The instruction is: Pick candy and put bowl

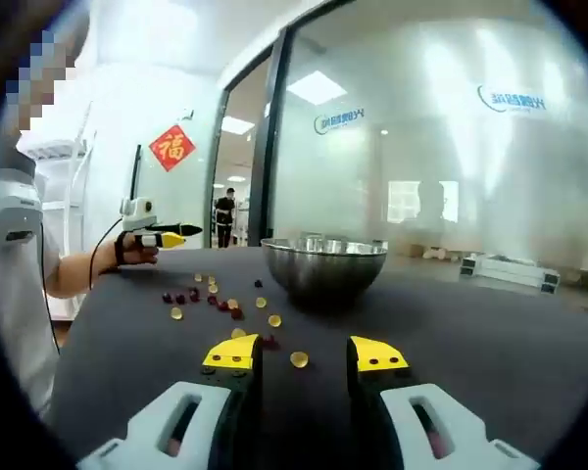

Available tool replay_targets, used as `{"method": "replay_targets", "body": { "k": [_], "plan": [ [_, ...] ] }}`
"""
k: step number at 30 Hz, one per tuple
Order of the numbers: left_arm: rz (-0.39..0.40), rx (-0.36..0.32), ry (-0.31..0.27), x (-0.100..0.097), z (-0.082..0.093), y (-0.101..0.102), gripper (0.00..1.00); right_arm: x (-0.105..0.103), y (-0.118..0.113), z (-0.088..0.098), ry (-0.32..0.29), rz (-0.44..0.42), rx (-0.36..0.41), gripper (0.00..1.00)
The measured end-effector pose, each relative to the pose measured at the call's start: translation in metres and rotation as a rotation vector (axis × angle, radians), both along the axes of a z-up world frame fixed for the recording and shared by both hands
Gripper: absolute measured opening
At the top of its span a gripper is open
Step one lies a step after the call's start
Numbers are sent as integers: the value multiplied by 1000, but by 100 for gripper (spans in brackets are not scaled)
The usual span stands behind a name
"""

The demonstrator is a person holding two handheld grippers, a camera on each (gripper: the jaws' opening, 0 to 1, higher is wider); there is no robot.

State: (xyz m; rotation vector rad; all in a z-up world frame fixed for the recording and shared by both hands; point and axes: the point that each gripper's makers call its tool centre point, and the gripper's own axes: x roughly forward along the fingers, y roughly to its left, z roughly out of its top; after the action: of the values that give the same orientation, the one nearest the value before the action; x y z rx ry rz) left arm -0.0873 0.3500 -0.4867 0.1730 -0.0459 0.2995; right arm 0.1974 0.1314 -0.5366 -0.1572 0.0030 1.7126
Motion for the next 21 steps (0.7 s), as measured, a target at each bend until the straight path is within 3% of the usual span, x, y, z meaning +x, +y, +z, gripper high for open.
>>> {"method": "replay_targets", "body": {
  "k": [21],
  "plan": [
    [5,-1,-7,-1,1,0,41,1,0,1,10,-9,2,30]
  ]
}}
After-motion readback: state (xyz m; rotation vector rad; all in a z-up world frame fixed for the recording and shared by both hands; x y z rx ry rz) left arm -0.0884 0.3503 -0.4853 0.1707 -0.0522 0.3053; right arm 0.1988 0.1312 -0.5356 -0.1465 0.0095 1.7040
